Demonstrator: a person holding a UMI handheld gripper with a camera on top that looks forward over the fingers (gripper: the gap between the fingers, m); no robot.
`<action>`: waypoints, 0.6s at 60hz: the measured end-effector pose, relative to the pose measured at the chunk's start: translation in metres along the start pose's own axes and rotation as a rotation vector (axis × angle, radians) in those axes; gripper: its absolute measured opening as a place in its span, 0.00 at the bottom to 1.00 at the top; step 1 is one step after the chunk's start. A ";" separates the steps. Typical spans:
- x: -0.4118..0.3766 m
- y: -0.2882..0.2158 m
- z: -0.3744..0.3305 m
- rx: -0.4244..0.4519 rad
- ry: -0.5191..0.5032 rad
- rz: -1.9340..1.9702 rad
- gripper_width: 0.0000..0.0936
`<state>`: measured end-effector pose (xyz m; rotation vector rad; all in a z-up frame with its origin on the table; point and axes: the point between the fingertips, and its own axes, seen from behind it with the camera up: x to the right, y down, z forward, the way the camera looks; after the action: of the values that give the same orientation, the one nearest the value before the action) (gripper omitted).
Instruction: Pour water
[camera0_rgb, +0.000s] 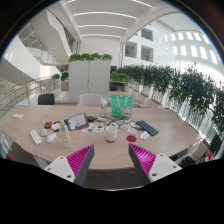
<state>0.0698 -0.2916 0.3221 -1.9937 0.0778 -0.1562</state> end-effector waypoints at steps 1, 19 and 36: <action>0.001 -0.001 0.000 0.002 0.003 0.003 0.84; -0.025 -0.009 -0.001 0.048 -0.010 0.012 0.84; -0.132 0.056 0.099 0.102 -0.252 -0.061 0.85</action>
<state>-0.0452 -0.2091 0.2207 -1.8996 -0.1503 0.0517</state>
